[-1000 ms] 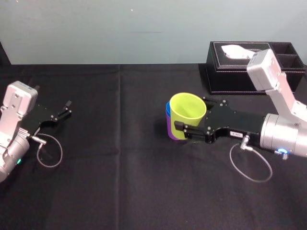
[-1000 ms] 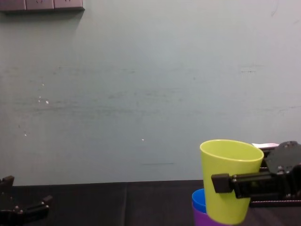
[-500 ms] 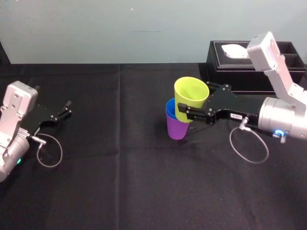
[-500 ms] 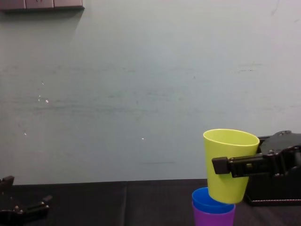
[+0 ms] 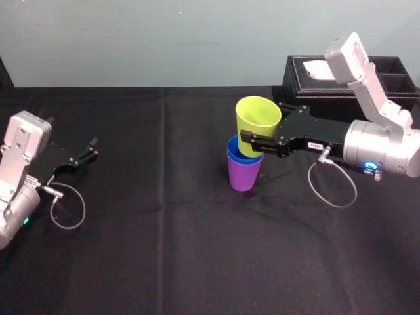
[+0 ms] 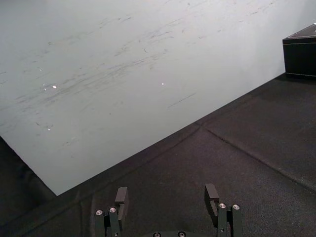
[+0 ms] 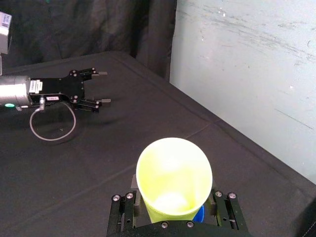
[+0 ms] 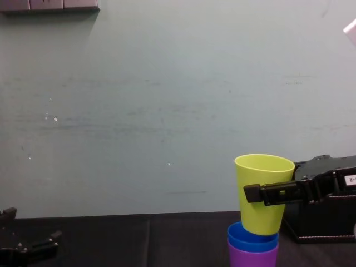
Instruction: Stack the three plastic cups sequentially using one hand.
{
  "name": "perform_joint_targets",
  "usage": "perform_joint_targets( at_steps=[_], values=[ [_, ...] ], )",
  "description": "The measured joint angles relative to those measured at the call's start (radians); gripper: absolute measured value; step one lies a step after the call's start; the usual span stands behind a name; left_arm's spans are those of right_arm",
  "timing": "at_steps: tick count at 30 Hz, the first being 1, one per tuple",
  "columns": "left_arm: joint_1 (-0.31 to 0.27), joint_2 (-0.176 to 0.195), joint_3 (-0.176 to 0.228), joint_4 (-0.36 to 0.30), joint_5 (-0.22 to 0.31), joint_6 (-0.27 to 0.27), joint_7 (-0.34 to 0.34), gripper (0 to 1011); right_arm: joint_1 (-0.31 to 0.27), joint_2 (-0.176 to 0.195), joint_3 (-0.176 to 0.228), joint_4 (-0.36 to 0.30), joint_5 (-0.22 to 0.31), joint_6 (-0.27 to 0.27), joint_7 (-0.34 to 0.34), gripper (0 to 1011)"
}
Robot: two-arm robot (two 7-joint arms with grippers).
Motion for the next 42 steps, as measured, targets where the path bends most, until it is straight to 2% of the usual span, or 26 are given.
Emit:
perform_joint_targets(
  at_steps=[20, 30, 42],
  values=[
    [0.0, 0.0, 0.0, 0.0, 0.0, 0.0, 0.0, 1011, 0.05, -0.038, -0.033, 0.089, -0.005, -0.006, 0.025, 729],
    [0.0, 0.0, 0.0, 0.0, 0.0, 0.0, 0.0, 1011, 0.058, -0.054, -0.045, 0.133, -0.006, -0.017, 0.036, 729],
    [0.0, 0.0, 0.0, 0.0, 0.0, 0.0, 0.0, 1011, 0.056, -0.06, -0.049, 0.155, -0.005, -0.028, 0.043, 729]
  ],
)
